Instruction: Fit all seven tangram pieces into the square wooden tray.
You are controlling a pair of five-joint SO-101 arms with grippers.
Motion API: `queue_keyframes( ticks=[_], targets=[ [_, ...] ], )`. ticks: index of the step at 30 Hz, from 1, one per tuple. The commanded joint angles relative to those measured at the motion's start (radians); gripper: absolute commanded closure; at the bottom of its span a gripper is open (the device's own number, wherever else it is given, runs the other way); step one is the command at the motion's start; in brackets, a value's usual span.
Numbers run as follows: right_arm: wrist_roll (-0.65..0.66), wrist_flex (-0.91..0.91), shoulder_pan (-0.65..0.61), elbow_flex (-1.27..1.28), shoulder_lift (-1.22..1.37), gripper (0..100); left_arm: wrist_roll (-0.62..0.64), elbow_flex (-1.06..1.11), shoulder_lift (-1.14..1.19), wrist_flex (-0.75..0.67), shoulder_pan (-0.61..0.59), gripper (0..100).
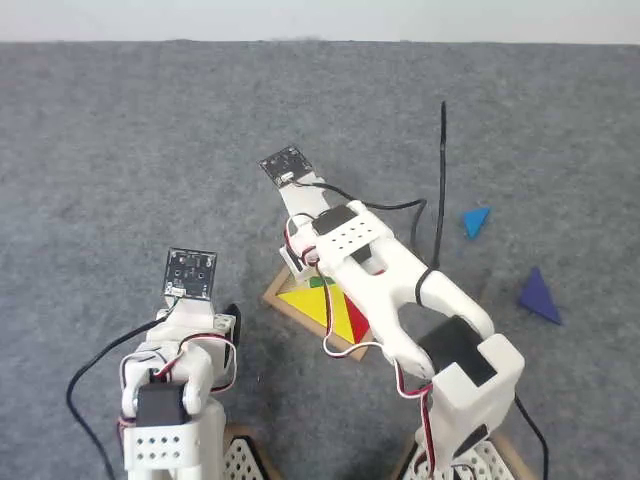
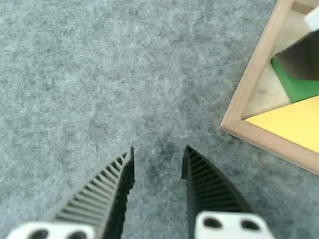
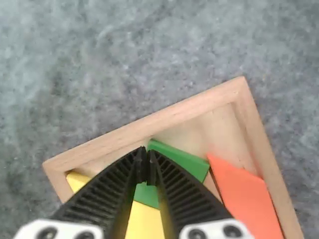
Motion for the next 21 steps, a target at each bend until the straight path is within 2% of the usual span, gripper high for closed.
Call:
queue_keyframes(
  ticks=[1,6,11,14,16,21],
  targets=[
    [-0.002,-0.004,0.012,-0.048,-0.021,99.2,-0.006,-0.008,-0.028,0.009,0.002,85],
    [-0.002,0.005,0.015,-0.071,-0.090,99.2,-0.006,-0.008,-0.028,0.009,0.002,85],
    [0.000,0.137,0.065,-0.084,-0.295,99.2,-0.006,-0.008,-0.028,0.009,0.002,85],
    [0.009,0.228,0.148,-0.084,-0.404,99.2,-0.006,-0.008,-0.028,0.009,0.002,85],
    [0.063,0.292,0.222,-0.084,-0.447,99.2,-0.006,-0.008,-0.028,0.009,0.002,85],
    [0.132,0.400,0.432,-0.084,-0.458,99.2,-0.006,-0.008,-0.028,0.009,0.002,85]
  ],
)
